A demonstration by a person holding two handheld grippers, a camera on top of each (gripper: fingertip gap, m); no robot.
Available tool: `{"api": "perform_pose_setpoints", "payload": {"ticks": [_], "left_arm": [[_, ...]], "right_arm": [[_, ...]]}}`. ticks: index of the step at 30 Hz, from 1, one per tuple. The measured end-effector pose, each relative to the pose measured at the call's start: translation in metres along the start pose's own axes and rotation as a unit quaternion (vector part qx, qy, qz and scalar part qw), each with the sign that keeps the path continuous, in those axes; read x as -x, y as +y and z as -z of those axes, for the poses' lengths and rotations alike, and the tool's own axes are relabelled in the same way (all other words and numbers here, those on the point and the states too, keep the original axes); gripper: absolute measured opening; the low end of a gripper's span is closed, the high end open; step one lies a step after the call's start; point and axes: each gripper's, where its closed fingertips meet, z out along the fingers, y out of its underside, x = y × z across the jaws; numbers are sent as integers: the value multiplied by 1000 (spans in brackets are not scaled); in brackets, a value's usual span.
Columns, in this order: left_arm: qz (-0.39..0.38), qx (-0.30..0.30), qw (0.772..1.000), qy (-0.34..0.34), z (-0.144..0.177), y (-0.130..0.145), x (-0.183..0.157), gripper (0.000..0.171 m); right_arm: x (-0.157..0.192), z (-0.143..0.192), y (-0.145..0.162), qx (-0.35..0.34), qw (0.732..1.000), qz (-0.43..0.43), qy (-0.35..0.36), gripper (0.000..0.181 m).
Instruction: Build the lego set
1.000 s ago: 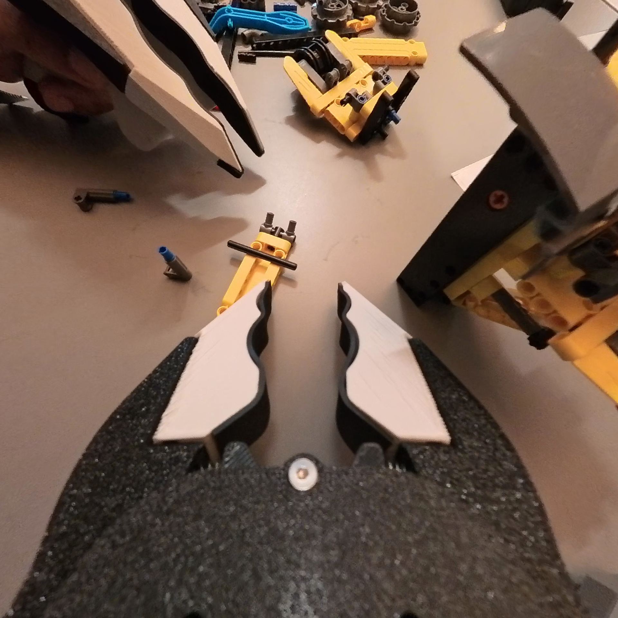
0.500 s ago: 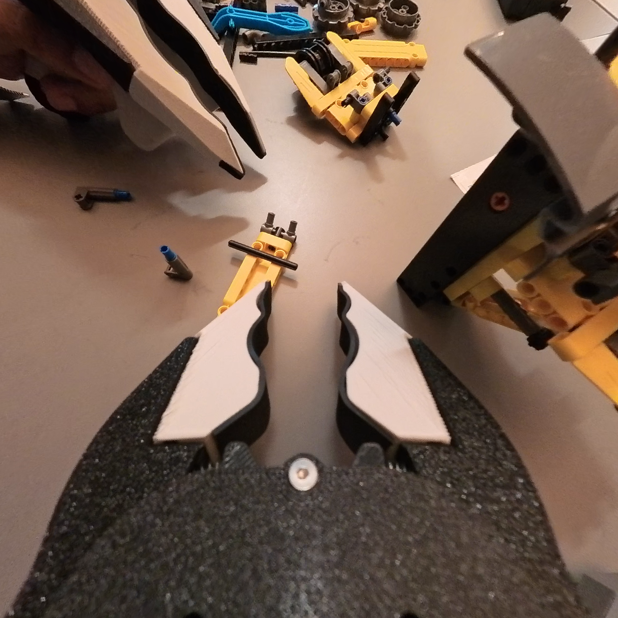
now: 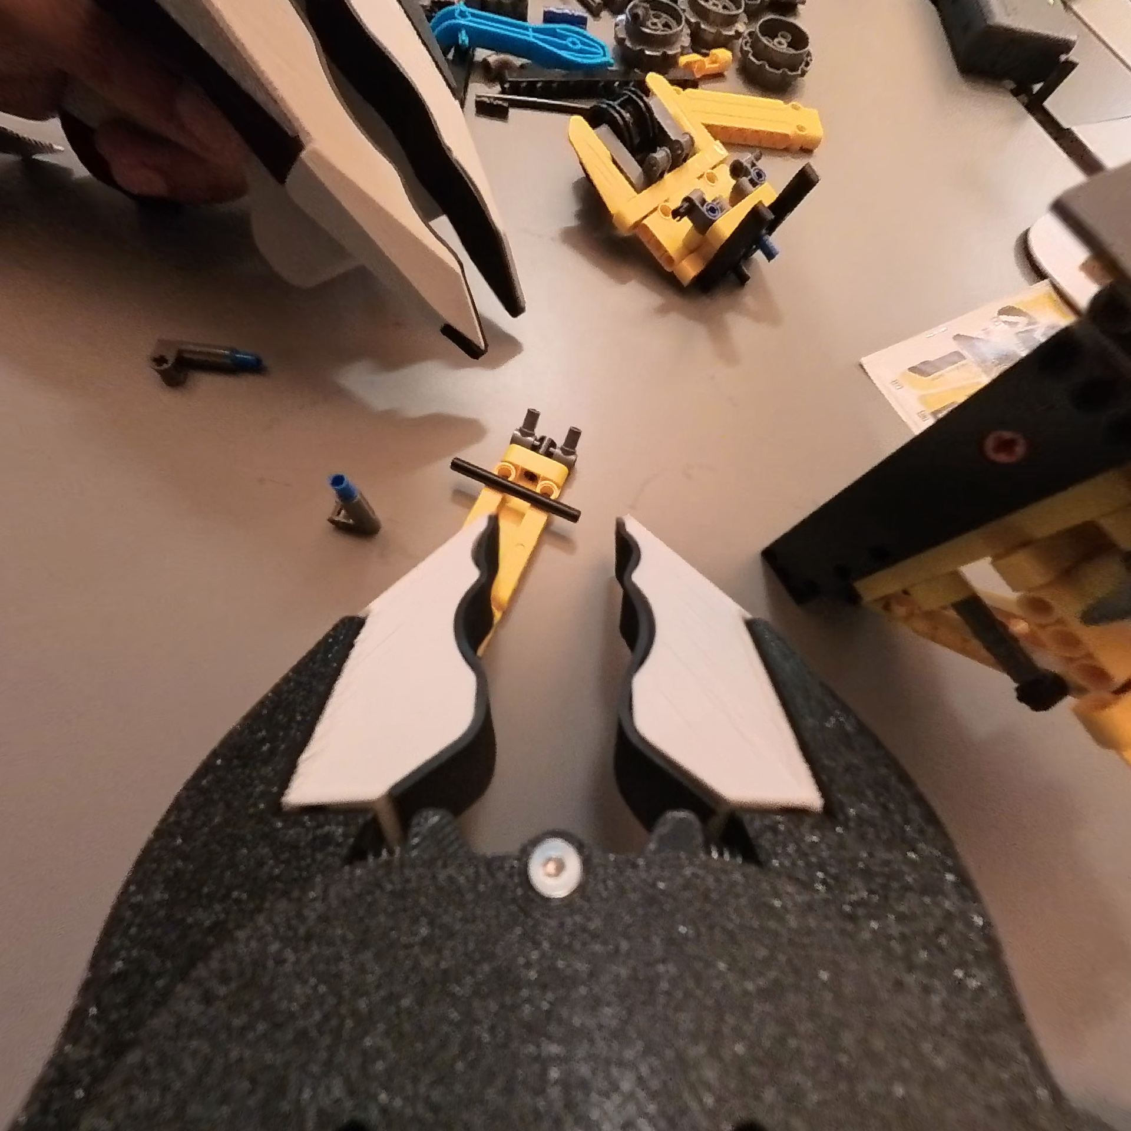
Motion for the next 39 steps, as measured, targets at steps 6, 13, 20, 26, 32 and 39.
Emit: {"api": "perform_pose_setpoints", "payload": {"ticks": [6,13,20,26,32,39], "left_arm": [[-12,12,1000,-1,-2,3,-2,25],[-29,15,999,2,-3,4,-7,25],[-20,7,1000,11,-1,2,-7,25],[-18,7,1000,14,-1,2,-7,25],[-14,-1,1000,15,0,0,-7,25],[-17,-6,1000,11,1,-1,-6,25]], "right_arm": [[0,-6,-5,-1,999,-42,-19,40],[2,-12,1,25,994,-86,-56,43],[3,-11,1,23,993,-91,-66,33],[6,-10,0,19,995,-75,-64,19],[10,-5,-2,6,997,-58,-58,7],[13,3,-7,-21,997,-52,-60,4]]}}
